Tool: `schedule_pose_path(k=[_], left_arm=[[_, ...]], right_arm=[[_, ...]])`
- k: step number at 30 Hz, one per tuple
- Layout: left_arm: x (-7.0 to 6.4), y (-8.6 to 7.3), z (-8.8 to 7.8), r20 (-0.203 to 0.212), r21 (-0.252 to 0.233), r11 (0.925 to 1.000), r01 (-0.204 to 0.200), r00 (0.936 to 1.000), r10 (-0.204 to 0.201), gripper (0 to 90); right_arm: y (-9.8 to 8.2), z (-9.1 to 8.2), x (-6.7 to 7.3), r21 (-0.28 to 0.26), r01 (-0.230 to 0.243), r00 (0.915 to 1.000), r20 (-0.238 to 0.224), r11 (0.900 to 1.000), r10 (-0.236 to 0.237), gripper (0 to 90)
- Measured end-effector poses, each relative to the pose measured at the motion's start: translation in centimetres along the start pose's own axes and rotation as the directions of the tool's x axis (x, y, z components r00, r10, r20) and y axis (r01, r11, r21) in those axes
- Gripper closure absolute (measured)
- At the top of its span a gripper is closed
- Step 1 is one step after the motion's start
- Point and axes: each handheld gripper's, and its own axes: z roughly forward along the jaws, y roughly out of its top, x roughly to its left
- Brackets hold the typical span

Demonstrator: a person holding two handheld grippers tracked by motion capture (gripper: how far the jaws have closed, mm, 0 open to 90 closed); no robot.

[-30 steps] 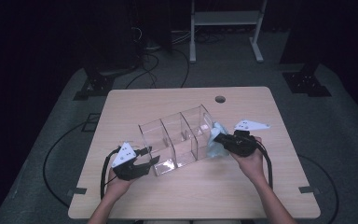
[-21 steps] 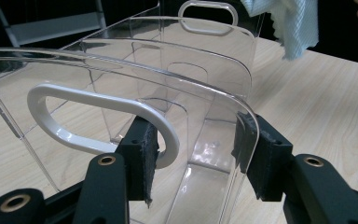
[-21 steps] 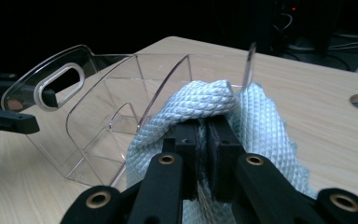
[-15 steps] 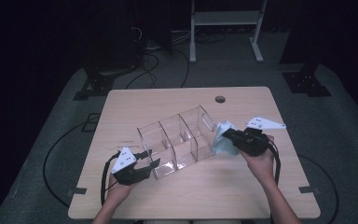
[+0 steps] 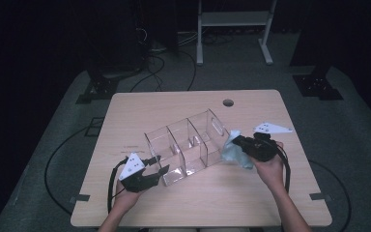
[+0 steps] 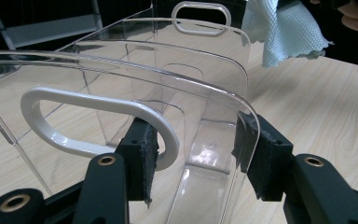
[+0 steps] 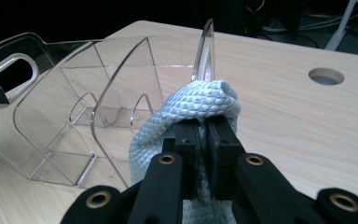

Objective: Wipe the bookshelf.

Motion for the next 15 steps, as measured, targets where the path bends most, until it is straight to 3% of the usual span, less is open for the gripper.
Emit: schedule_pose_path(k=[15], left_arm=[[-0.2, 0.0, 0.1, -0.004, -0.004, 1.0000, -0.003, 1.0000, 0.003, 49.2]], right_arm=[[-2.5, 1.6, -0.1, 0.037, -0.010, 0.9999, 0.003, 0.999, 0.010, 83.7]])
